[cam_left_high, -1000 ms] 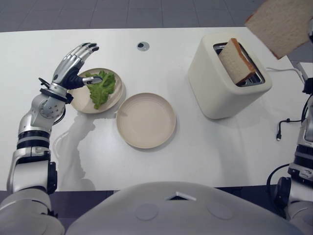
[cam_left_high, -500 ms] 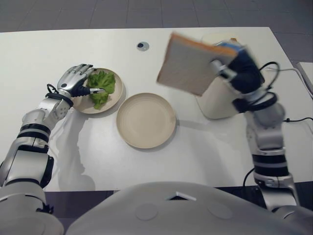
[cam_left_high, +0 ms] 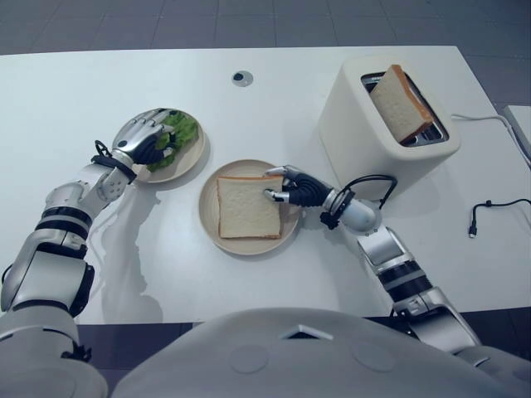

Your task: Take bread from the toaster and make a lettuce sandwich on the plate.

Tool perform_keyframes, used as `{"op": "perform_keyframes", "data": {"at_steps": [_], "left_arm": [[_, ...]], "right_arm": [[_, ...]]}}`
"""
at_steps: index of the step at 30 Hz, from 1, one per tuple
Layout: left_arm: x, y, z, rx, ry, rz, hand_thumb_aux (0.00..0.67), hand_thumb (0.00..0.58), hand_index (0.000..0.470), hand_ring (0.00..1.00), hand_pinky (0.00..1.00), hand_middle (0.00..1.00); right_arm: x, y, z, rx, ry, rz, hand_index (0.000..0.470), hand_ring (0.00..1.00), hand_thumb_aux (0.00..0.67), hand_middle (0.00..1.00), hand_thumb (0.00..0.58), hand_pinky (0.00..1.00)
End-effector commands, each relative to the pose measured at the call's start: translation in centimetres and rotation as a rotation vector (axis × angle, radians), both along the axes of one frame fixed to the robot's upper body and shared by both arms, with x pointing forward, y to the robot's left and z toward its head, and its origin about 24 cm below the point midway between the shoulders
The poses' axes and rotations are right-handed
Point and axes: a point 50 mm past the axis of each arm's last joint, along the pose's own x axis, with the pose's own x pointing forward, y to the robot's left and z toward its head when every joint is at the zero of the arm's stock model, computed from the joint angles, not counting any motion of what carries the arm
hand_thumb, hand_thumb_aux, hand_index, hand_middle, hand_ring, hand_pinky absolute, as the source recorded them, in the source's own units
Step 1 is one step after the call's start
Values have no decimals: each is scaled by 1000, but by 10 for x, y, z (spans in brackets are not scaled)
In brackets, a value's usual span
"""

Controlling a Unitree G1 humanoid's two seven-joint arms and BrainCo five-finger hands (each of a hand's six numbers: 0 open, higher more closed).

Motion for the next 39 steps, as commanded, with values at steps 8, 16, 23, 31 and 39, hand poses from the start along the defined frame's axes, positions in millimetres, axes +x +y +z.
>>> {"op": "perform_keyframes", "data": {"at_steps": [8,16,23,31,39], "left_arm": [[-11,-19,18,-200,-43,-179,670,580,470,0,0,0],[-35,-45,37,-342,-50,-425,670,580,470,0,0,0],[-44,-72,33,-419,4,-552,670,580,470,0,0,0],[-52,-112,7,-419,142,-671,670,580,470,0,0,0],[-63,-118,2,-415,224,-745,670,580,470,0,0,0]], "right_arm": [[-3,-7,1,-88,-119,-27,0,0,0,0,0,0],[-9,-22,30,-23,-239,-43,0,0,0,0,0,0],[-6,-31,63,145,-304,-96,0,0,0,0,0,0],[-11,-37,78,186,-313,-60,0,0,0,0,0,0],[-15,-46,80,199,-303,-58,0,0,0,0,0,0]]}}
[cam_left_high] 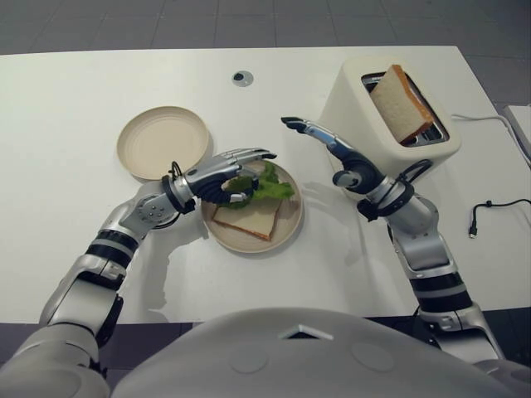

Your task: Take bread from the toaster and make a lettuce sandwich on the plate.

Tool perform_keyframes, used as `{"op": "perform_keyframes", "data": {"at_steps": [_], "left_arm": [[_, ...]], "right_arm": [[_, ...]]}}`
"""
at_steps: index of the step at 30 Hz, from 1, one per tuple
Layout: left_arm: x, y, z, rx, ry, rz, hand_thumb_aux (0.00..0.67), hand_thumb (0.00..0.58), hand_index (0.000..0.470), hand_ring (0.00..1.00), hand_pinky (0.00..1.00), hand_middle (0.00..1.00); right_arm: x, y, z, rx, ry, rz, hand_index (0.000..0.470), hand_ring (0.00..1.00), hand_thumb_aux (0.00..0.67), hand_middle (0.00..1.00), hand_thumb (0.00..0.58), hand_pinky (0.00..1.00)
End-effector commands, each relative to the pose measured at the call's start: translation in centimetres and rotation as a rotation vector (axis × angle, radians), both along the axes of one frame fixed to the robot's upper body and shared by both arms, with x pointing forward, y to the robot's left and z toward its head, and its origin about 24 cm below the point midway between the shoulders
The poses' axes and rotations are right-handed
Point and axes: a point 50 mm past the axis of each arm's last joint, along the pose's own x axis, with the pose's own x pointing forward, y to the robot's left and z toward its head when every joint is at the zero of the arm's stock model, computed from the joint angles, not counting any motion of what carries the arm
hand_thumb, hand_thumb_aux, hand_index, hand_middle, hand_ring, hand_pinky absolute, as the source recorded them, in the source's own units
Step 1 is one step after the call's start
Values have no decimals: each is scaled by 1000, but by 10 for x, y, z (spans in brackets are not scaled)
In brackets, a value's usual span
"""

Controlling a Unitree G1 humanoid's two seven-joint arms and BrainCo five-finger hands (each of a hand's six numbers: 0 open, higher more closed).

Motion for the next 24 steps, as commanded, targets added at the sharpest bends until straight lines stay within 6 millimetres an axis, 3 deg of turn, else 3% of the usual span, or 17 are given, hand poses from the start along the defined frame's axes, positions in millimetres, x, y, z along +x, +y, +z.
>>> {"op": "perform_keyframes", "data": {"at_steps": [1,7,9,11,15,16,20,21,22,24], "left_arm": [[-6,4,0,15,18,-28,670,580,470,0,0,0],[0,17,-10,95,54,38,670,580,470,0,0,0],[0,18,-11,114,54,44,539,558,378,0,0,0],[0,19,-13,123,56,47,418,498,293,0,0,0],[-4,20,-14,126,73,21,394,482,276,0,0,0],[-5,20,-14,124,77,10,339,438,238,0,0,0],[-6,22,-11,103,76,5,342,441,240,0,0,0],[-5,23,-9,90,69,13,268,371,188,0,0,0],[-4,25,-7,74,61,22,0,0,0,0,0,0],[-1,29,2,13,37,47,0,0,0,0,0,0]], "right_arm": [[-1,-6,2,-17,-3,-2,0,0,0,0,0,0],[-1,-6,-2,-44,10,9,0,0,0,0,0,0],[-2,-6,-2,-46,11,11,0,0,0,0,0,0],[-1,-7,-2,-45,13,9,0,0,0,0,0,0],[0,-9,-4,-41,20,6,0,0,0,0,0,0],[1,-9,-3,-37,20,4,0,0,0,0,0,0],[2,-11,-3,-40,12,-7,0,0,0,0,0,0],[1,-11,-1,-39,4,-9,0,0,0,0,0,0],[0,-12,2,-34,-10,-11,0,0,0,0,0,0],[-5,-17,15,-28,-68,-18,0,0,0,0,0,0]]}}
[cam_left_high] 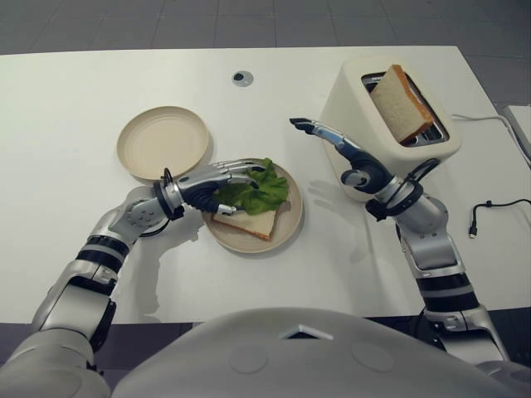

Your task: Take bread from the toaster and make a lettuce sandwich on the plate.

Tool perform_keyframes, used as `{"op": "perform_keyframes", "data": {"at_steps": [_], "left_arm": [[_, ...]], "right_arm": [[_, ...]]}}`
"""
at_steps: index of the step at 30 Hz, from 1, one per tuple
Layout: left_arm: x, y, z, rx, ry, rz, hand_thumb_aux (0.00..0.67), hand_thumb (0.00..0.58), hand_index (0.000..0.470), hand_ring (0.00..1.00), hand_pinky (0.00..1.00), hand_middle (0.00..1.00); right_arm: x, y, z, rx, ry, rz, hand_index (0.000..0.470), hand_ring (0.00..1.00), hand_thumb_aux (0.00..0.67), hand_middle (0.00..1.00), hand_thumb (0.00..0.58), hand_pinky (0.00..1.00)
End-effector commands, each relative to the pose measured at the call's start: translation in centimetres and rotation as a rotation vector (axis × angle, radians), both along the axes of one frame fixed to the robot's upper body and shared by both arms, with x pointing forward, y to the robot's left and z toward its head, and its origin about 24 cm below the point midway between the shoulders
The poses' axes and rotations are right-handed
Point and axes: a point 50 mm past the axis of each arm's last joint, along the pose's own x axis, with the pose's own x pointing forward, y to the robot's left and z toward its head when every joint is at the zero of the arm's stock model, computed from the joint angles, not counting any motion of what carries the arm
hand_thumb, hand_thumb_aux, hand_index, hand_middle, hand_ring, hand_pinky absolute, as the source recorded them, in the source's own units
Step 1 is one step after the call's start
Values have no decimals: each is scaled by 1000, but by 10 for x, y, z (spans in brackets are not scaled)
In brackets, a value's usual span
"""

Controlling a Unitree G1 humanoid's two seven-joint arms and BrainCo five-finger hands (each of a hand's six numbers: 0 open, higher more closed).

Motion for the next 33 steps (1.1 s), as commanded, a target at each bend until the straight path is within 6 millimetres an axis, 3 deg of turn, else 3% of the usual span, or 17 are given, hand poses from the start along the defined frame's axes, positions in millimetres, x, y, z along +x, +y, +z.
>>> {"op": "perform_keyframes", "data": {"at_steps": [1,9,15,20,25,29,33], "left_arm": [[5,10,14,-80,-41,47,0,0,0,0,0,0],[10,16,19,-103,-89,103,0,0,0,0,0,0],[14,18,20,-98,-111,136,0,0,0,0,0,0],[17,16,24,-96,-143,139,0,0,0,0,0,0],[17,14,28,-119,-166,138,0,0,0,0,0,0],[16,10,27,-117,-163,121,0,0,0,0,0,0],[16,11,25,-114,-153,125,0,0,0,0,0,0]], "right_arm": [[-10,-11,25,-6,-108,-15,0,0,0,0,0,0],[-16,-57,67,-5,-259,-169,0,0,0,0,0,0],[-1,-100,83,-142,-371,-479,0,0,0,0,0,0],[15,-121,66,-356,-361,-664,0,0,0,0,0,0],[22,-125,46,-455,-269,-687,0,0,0,0,0,0],[23,-141,28,-603,-173,-738,0,0,0,0,0,0],[20,-129,20,-665,-152,-656,0,0,0,0,0,0]]}}
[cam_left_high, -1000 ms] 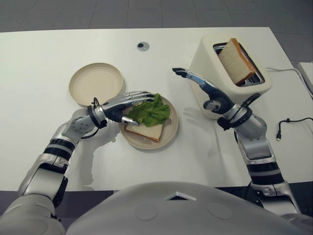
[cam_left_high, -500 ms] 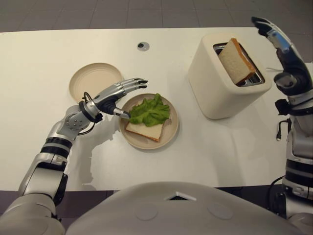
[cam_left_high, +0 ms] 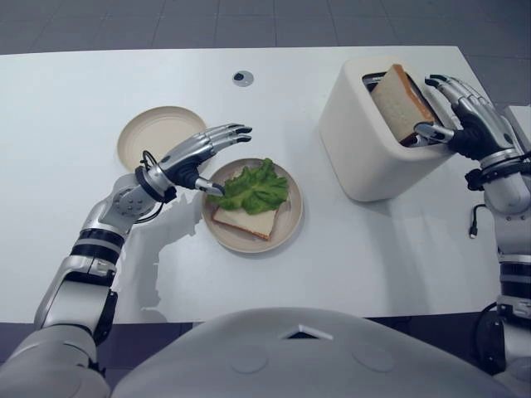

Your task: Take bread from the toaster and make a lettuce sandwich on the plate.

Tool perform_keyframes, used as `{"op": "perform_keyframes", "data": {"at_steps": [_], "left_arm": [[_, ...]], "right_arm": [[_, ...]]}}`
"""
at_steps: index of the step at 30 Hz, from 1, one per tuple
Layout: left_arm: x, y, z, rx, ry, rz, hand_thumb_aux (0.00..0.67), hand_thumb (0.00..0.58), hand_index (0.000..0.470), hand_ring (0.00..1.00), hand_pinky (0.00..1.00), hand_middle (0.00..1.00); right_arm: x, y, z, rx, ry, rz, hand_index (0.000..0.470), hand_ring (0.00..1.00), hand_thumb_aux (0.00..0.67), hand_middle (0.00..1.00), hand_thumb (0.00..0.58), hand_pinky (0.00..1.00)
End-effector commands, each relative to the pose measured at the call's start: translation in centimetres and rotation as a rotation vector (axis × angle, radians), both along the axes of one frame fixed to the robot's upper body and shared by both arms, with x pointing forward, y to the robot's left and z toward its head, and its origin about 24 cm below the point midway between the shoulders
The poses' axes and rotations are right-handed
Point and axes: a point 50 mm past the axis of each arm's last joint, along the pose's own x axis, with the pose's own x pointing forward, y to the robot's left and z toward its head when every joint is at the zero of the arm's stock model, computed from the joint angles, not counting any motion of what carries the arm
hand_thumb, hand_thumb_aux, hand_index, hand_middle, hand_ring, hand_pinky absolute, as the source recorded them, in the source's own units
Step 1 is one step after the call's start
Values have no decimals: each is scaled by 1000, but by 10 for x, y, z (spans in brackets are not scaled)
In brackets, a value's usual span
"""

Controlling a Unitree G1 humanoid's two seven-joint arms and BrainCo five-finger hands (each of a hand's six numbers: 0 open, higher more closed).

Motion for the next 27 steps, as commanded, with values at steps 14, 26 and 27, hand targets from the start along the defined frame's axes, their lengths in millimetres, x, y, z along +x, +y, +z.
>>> {"op": "perform_keyframes", "data": {"at_steps": [14,26,27], "left_arm": [[2,-1,-2,7,16,-9,0,0,0,0,0,0],[5,-1,-5,14,21,4,0,0,0,0,0,0],[5,-1,-4,13,20,5,0,0,0,0,0,0]], "right_arm": [[0,34,1,-150,45,169,0,0,0,0,0,0],[12,27,13,-136,-41,75,470,718,670,718,580,718],[12,28,17,-122,-68,78,470,847,670,847,580,847]]}}
